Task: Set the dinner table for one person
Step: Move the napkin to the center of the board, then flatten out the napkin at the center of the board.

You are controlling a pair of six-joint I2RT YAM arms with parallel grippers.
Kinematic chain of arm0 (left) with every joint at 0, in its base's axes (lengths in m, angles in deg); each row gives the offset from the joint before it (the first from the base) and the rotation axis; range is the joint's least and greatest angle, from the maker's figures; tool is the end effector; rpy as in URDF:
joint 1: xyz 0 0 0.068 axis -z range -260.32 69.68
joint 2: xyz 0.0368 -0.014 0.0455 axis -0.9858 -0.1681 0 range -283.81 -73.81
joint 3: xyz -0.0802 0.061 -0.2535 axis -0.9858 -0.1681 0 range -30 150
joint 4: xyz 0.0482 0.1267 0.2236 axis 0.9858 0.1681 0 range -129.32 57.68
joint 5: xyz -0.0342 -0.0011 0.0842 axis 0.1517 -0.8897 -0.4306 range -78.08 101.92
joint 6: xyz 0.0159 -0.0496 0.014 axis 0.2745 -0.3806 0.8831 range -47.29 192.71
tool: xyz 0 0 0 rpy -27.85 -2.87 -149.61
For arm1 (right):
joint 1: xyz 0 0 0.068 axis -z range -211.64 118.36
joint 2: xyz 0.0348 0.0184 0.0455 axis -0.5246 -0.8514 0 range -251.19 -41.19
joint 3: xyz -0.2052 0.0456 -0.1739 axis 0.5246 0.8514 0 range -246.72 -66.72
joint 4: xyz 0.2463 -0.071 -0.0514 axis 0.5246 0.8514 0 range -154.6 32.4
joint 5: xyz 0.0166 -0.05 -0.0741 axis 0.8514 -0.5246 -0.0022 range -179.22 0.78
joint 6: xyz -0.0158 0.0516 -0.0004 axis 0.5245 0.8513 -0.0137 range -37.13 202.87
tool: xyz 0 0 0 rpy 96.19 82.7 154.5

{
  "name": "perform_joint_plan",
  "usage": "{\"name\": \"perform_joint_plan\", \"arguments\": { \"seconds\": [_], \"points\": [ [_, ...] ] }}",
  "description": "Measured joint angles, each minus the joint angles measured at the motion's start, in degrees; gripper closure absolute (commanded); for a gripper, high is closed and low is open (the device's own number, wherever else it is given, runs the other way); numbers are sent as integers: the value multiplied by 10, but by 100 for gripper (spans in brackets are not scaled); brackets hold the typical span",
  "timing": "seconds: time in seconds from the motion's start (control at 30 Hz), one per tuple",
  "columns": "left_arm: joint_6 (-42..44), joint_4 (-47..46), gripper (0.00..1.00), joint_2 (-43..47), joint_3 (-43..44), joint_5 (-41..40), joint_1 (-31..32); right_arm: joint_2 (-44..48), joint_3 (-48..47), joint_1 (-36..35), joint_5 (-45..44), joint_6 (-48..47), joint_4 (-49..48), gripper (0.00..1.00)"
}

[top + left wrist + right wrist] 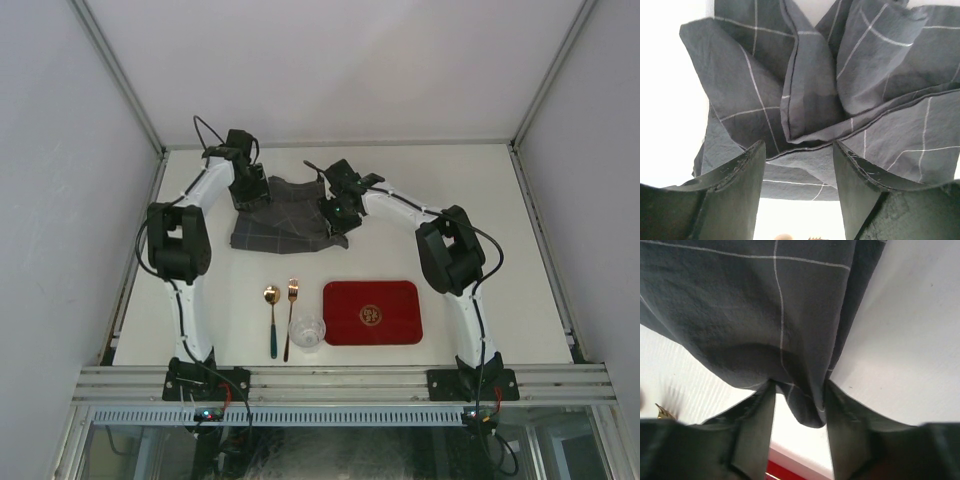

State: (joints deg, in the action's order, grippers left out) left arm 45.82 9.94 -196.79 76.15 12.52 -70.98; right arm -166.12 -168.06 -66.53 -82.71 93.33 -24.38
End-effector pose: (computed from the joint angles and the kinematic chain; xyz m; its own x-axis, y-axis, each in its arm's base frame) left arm 0.4538 -0.0750 0.2213 -0.8798 -0.3135 -0.3573 -0.2594 0.9465 -0.1918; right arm 0.3815 0.2710 0.1888 -0.8344 -0.3619 -0.4156 -0.4656 0.8665 0.1801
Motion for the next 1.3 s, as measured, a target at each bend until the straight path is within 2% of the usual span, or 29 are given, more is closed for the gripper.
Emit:
{"name": "perform_joint_plan", "arguments": {
  "seconds": [0.13,0.33,0.57,0.77,1.0,1.3],
  "points": [
    [0,0,40,7,-22,-2,0,3,0,0,-3,0,-1,45],
    [0,-4,40,25,-47,-2,0,7,-27,5,-10,-2,4,43],
    [1,-5,40,67,-75,-6,0,-44,-177,26,5,-3,-5,43],
    [3,-6,42,71,-86,-15,0,-150,-304,47,32,-2,-2,42],
    [5,-3,42,71,-90,-19,0,-222,-315,65,76,3,-1,42],
    [5,-3,42,71,-90,-19,0,-228,-317,70,100,9,-8,42]
  ]
}}
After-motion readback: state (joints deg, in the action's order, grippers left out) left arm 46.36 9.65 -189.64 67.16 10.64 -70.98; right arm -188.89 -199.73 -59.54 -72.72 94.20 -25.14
